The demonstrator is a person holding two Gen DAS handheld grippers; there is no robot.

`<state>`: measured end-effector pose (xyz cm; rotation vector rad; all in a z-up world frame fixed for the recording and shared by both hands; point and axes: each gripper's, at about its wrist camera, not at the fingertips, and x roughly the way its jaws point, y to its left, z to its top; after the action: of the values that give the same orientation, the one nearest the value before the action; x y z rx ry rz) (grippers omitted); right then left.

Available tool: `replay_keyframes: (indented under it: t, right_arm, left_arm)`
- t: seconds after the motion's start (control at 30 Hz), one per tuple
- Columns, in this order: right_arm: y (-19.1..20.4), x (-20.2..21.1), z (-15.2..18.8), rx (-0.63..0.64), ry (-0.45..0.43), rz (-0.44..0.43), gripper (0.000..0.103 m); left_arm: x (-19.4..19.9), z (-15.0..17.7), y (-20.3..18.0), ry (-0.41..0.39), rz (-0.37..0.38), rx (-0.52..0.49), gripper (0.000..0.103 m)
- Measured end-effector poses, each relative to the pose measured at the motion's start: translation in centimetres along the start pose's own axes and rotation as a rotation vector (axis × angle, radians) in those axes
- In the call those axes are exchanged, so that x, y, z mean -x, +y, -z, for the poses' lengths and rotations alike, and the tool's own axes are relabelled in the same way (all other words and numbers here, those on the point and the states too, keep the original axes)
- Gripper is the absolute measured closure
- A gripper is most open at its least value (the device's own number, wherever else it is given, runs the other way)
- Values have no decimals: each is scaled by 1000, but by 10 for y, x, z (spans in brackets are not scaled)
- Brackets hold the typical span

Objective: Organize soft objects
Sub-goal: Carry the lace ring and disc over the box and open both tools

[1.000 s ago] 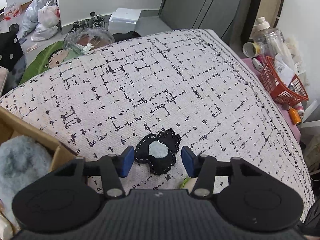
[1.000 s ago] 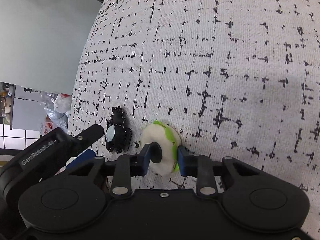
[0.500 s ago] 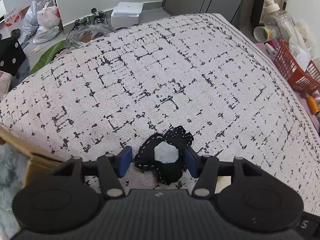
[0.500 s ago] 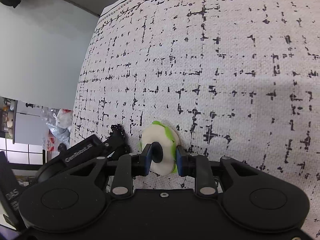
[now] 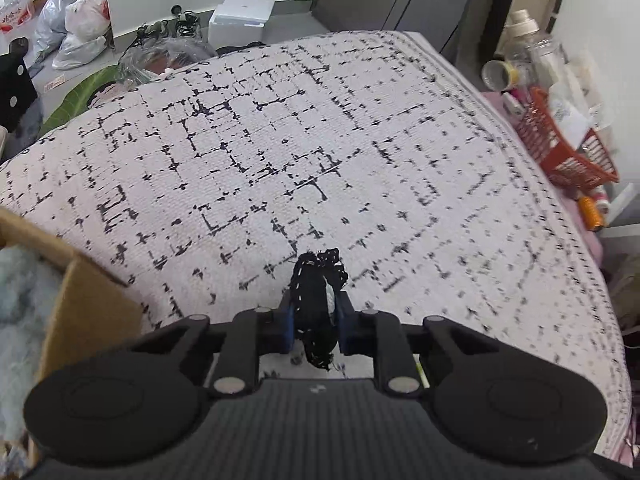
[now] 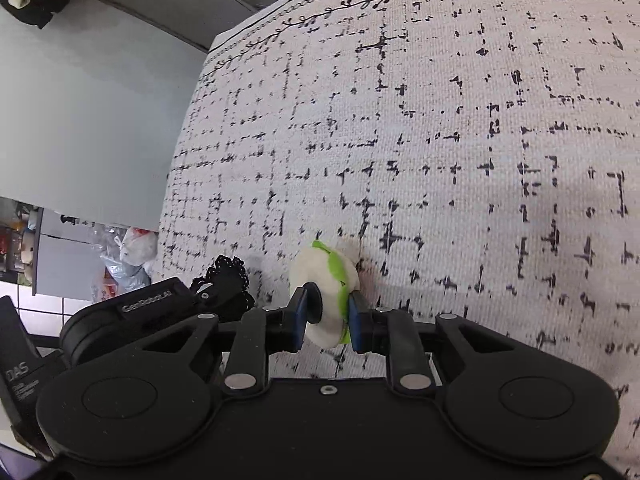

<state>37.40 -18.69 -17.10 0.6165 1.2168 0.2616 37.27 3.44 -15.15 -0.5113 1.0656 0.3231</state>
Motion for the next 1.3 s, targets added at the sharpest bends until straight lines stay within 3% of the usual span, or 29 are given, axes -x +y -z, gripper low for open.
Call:
replay_keyframes:
  t: [0.6,0.8,1.3]
  right_arm:
    - [34,58,45,82,-65,6,82]
    - [58,72,62,107,-77,-21,82]
    - [131,87,81,250,-108,-45,82]
  left_arm:
    - [100,21,35,-48,93,-44,85]
    - [134,26,65,-62,111,-20,84]
    - [188,19,153,-142,72,54,84]
